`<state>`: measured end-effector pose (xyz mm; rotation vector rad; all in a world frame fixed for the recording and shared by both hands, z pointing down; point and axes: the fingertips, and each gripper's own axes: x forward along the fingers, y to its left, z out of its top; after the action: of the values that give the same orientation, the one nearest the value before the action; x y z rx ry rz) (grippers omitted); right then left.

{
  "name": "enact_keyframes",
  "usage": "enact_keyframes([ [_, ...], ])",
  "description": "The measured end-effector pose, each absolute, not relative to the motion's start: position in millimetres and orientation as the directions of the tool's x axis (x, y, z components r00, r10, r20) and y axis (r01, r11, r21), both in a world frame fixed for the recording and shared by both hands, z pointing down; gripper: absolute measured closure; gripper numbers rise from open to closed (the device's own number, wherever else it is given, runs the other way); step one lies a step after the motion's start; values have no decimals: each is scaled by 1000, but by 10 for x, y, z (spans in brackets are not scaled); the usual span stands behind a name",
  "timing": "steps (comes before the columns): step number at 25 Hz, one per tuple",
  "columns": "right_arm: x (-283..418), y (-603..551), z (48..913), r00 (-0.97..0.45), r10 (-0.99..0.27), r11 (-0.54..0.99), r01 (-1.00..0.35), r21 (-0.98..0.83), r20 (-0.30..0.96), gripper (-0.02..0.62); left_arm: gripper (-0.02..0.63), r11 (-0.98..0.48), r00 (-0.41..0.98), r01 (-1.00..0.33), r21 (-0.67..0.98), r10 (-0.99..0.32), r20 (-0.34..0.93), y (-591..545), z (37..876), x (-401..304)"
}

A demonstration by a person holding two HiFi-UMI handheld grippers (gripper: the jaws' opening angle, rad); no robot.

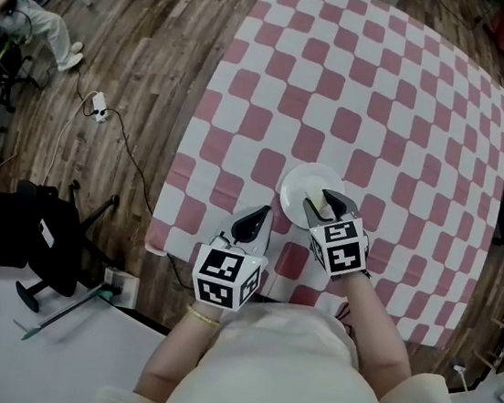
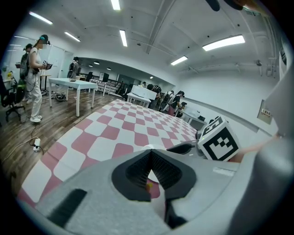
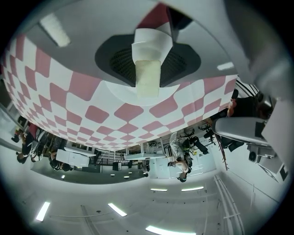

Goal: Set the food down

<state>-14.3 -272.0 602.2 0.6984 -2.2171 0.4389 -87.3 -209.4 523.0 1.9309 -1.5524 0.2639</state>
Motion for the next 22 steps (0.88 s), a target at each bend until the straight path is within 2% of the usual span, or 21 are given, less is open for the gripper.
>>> enact_keyframes([
  [22, -196, -2726, 6241, -498, -318, 812, -583, -40, 807, 423, 603, -89, 278, -932, 351, -795, 539, -2060, 5281, -903],
])
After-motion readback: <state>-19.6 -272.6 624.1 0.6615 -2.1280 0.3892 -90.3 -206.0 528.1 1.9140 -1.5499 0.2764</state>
